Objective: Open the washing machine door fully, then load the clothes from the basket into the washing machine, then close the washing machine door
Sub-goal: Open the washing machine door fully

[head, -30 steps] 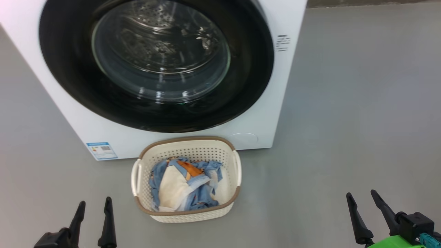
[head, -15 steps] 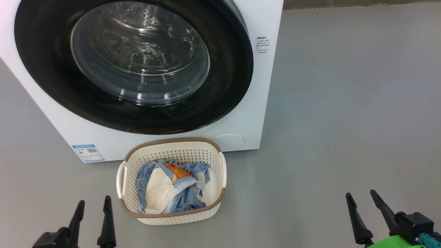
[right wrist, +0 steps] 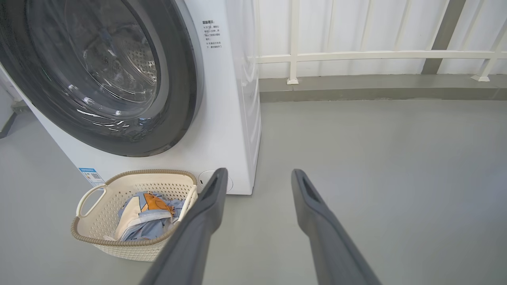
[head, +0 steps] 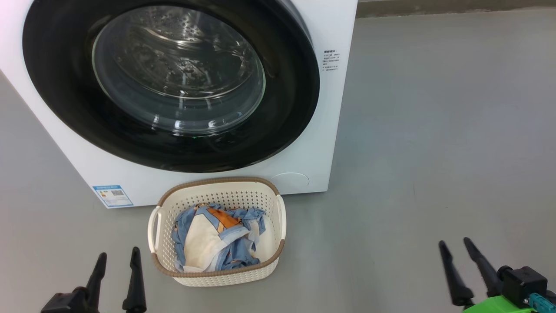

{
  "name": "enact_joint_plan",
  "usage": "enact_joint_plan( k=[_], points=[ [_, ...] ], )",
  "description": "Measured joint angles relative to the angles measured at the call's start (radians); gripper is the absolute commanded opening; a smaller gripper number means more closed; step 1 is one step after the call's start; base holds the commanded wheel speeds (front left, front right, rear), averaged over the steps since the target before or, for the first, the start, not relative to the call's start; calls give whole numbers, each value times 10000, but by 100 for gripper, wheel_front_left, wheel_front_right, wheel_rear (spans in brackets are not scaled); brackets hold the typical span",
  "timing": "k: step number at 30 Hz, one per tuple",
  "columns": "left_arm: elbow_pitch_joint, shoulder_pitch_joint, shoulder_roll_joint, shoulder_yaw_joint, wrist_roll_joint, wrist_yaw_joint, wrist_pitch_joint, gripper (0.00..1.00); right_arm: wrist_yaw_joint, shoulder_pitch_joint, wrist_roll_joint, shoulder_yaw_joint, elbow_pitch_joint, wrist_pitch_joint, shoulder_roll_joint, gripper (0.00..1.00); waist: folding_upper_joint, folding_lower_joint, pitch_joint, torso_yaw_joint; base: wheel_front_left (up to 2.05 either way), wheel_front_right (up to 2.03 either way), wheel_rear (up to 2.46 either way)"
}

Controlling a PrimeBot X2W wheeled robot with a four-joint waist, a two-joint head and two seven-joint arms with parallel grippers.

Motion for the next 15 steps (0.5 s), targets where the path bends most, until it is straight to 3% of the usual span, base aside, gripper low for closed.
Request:
enact_joint_plan(
  k=[10, 15],
  points=[
    [-31, 5, -2, -2, 0, 0, 0, 100, 0, 1, 56, -52, -84, -2, 25, 0, 0, 0, -18, -54, 0, 0, 0],
    [-61, 6, -2, -6, 0, 0, 0, 100, 0, 1, 1248, -462, -196, -2, 385, 0, 0, 0, 27, -80, 0, 0, 0]
  ],
)
